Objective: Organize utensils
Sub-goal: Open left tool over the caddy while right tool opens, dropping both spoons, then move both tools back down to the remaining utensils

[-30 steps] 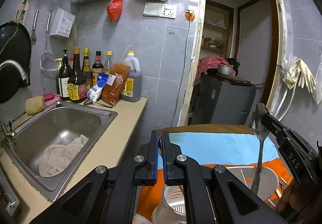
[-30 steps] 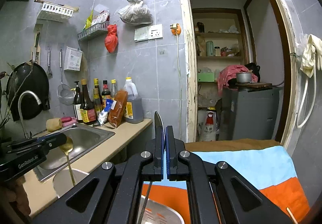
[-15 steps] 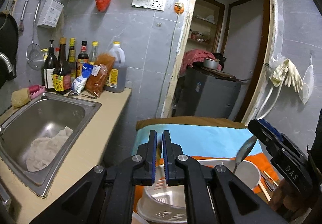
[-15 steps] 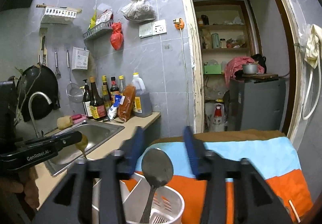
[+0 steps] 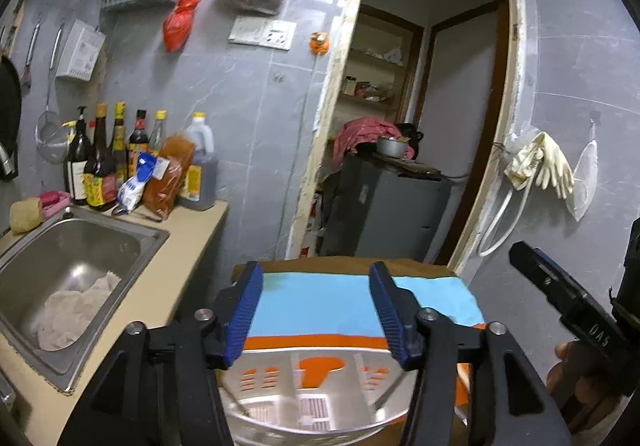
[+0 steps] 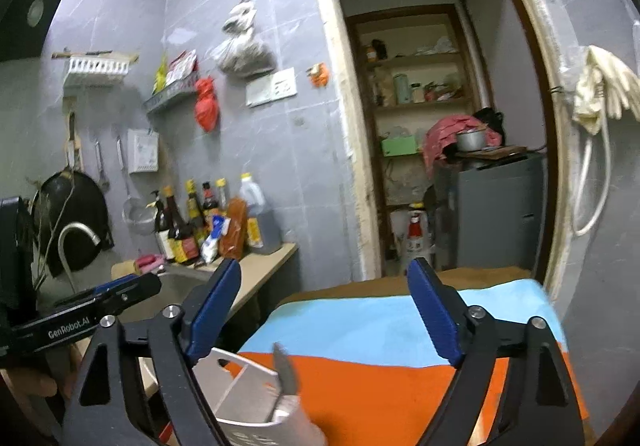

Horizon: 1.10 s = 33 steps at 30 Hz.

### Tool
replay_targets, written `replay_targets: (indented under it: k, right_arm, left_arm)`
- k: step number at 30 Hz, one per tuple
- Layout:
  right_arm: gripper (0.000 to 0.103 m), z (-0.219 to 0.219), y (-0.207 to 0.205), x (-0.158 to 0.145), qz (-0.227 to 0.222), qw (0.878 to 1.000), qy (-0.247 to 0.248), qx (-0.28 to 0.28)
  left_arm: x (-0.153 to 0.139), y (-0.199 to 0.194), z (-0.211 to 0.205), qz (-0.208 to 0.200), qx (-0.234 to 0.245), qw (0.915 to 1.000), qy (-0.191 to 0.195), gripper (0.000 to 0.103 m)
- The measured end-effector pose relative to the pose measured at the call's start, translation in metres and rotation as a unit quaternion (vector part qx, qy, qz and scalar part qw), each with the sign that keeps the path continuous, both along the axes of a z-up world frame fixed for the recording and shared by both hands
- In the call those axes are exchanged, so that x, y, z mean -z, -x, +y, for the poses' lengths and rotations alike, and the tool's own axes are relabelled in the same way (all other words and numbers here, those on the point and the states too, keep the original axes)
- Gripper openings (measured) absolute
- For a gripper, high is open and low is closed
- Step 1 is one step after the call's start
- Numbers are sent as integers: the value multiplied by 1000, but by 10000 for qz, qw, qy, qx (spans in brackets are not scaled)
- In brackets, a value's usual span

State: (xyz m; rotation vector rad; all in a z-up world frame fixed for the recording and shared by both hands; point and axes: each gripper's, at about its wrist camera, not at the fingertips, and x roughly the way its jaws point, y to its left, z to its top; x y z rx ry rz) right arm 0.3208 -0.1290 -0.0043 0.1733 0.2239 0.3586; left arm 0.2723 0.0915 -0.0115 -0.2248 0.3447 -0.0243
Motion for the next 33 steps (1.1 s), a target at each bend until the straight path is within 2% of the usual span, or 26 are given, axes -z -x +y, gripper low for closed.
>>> replay_targets:
  k: [2, 4, 6, 8, 11, 17, 21, 28, 33]
  right_arm:
    - [94, -18, 6, -7, -94, 9999, -15, 117]
    - [98, -34, 10, -15, -174, 9996, -22, 207]
    - [99, -54, 15, -21, -245, 9992, 0, 318]
    - [101, -70, 19, -26, -318, 9988, 32, 372]
    - [101, -94, 26, -30, -416, 9980, 59, 481]
    - [101, -143, 39, -32, -485, 9961, 109, 735]
    - [101, -167, 44, -30, -486, 9953, 135, 823]
    - [101, -202, 45, -16, -330, 9955, 202, 861]
    - [101, -218, 38, 3, -33, 9964, 398, 751]
  left_arm:
    - [-5, 1, -12, -123, 57, 9999, 24, 65]
    - [-11, 2, -25, -232, 94, 9997, 42, 73]
    - [-15, 6, -38, -372, 80, 9993, 60, 85]
    - [-20, 9, -50, -518, 33, 9986, 115, 102]
    - [-25, 11, -67, -653, 23, 9977, 177, 103]
    - [-27, 15, -114, -707, 137, 9973, -173, 103]
    - [-22, 18, -138, -670, 183, 9974, -189, 103]
    - [-8, 26, -176, -355, 68, 9985, -407, 103]
    - [6, 26, -190, 65, 71, 9985, -544, 103]
